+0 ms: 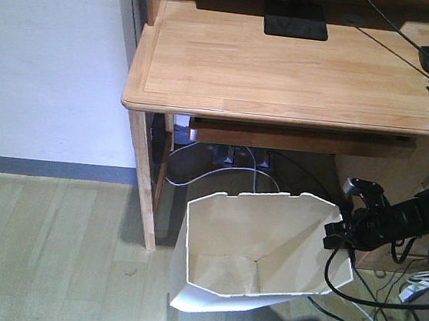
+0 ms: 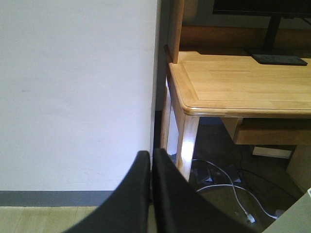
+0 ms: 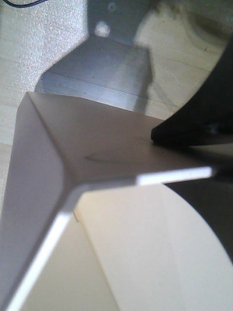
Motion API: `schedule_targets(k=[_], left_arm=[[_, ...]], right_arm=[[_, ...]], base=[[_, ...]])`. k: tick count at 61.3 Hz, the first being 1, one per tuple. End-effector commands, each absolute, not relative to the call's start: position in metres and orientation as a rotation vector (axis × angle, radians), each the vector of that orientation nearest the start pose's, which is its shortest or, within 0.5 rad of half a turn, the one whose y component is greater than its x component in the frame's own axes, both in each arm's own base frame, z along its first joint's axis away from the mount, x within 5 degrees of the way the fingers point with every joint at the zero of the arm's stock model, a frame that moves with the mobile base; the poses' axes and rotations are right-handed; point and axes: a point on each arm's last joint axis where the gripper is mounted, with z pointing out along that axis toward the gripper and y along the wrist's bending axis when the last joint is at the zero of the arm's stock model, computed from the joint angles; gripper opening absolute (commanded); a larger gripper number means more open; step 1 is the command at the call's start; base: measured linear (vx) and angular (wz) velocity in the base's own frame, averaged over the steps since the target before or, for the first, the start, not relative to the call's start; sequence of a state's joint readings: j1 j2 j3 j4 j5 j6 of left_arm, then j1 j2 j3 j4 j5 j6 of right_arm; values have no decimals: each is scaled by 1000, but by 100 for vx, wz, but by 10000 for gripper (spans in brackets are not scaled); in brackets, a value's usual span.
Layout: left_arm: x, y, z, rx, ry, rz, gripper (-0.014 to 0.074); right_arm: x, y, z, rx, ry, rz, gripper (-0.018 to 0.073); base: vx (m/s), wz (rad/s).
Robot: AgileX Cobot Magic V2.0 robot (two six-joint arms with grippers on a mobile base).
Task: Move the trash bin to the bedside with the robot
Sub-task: 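Hold the bin in the right gripper while the base turns away from the desk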
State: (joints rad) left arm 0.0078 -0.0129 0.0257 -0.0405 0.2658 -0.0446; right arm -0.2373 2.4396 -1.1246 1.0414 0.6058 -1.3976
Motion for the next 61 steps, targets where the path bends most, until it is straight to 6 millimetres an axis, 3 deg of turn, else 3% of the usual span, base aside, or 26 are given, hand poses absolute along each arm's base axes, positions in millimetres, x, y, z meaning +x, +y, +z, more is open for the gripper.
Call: schedule_targets(k=[1,17,61], left_arm=[[56,0,182,-80,1696,-72,-6],[56,0,182,-80,1696,-72,-6],[56,0,182,-80,1696,-72,-6]], right_arm=[[358,-26,9,-264,2723,966,-3],[356,-23,12,-279,2709,1042,-3],[356,-22,12,-283,2708,1044,-3]], base=[[0,0],[0,0],[-1,3]])
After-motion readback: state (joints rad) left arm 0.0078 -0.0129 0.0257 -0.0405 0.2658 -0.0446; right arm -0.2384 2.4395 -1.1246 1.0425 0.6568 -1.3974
